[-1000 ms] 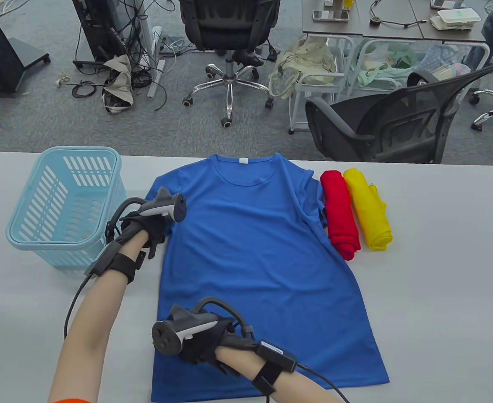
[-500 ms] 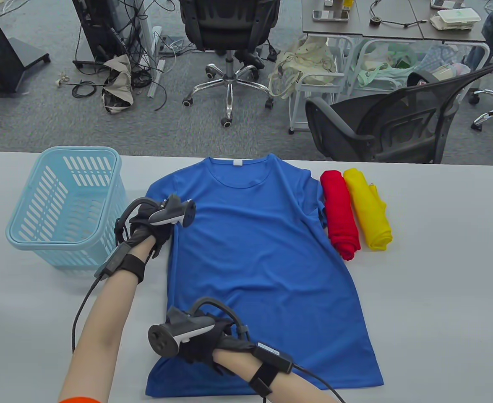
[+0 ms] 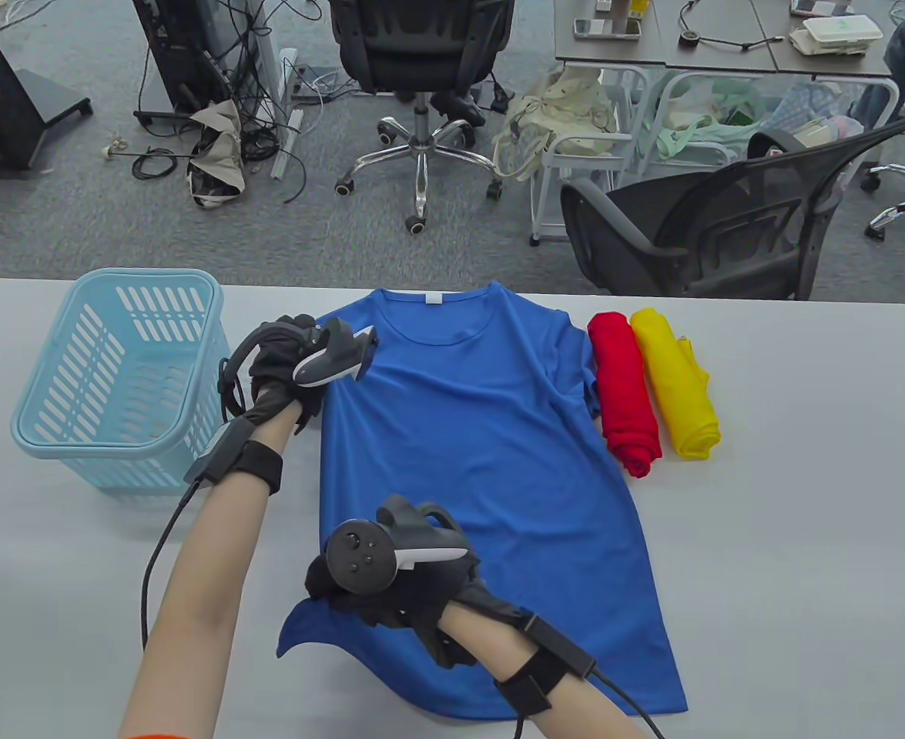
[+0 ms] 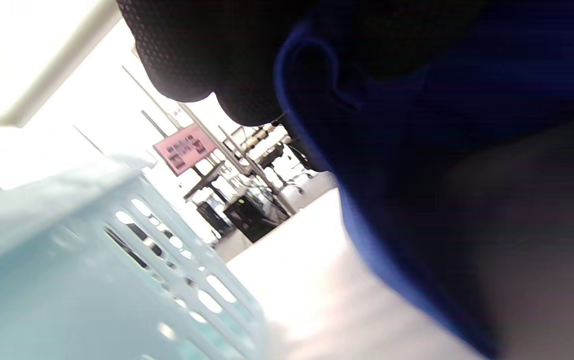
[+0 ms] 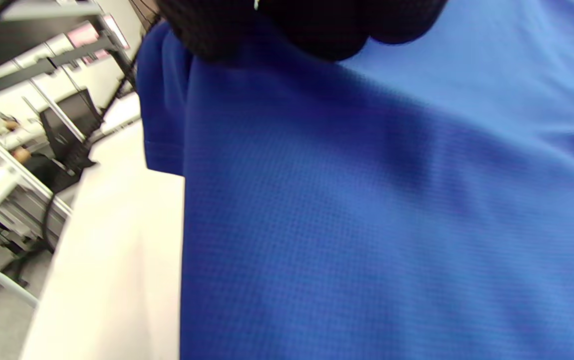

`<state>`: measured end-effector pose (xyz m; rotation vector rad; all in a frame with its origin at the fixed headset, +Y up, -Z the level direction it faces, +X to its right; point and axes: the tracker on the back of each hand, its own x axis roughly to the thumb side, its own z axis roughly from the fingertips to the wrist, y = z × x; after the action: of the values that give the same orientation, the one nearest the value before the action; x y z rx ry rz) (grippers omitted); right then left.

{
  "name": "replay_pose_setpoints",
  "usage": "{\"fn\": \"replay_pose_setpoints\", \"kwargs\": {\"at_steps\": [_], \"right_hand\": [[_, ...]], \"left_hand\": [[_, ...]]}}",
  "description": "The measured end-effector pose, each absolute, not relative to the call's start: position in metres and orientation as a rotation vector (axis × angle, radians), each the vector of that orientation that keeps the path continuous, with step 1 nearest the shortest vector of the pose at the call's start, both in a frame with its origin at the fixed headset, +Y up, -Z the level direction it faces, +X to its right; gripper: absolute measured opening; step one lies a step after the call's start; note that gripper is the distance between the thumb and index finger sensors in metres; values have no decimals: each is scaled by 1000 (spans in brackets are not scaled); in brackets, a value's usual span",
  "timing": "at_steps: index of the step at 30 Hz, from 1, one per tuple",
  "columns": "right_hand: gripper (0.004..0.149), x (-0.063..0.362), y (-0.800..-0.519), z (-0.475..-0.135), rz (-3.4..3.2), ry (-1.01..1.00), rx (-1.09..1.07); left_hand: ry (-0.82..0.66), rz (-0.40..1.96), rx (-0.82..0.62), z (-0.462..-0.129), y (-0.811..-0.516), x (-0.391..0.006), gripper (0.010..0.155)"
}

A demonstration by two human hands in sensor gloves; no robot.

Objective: Roll t-shirt into tight roll

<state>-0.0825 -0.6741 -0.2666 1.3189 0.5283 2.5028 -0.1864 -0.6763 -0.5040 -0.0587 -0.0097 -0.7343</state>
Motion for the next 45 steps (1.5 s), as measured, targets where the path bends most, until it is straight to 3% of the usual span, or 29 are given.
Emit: {"fn": "replay_pose_setpoints", "kwargs": {"at_steps": [4,9,12,14,22,25,27,31,34,36,38,40,43,45], "right_hand": [[38,-90,-659,-266,2408,461,1341],[38,-80,-654,-272,2285,472,1315],[38,-55,-662,-277,2258,537,1258],[37,-36,-666,-277,2261,572,1220],[37,81,-663,-263,2382,620,1017],[40,137,-673,-263,2545,783,857],[49,174,-681,-263,2617,823,624],[49,193,-692,-270,2652,769,487],[49,177,-703,-281,2647,737,483],[50,161,-713,-290,2657,756,512],[51,139,-727,-298,2692,801,550],[55,122,-739,-303,2744,851,567],[76,104,-754,-304,2905,920,600],[98,99,-762,-296,2988,1023,719]], "left_hand": [[37,-882,-41,-502,-659,-189,42],[62,-774,-60,-502,-649,-196,42],[21,-609,-56,-501,-648,-179,42],[-29,-594,-48,-502,-649,-158,42],[-323,-545,79,-488,-650,-6,43],[-391,-447,62,-483,-659,28,64],[-421,-427,43,-478,-667,37,66],[-425,-519,-1,-468,-684,16,64],[-415,-493,-162,-455,-704,-17,61],[-413,-437,-351,-441,-717,-41,67],[-406,-367,-632,-428,-745,-62,82],[-381,-354,-771,-419,-765,-74,91],[-379,-531,-602,-419,-776,-87,91],[-322,-433,-582,-425,-774,-98,88]]}}
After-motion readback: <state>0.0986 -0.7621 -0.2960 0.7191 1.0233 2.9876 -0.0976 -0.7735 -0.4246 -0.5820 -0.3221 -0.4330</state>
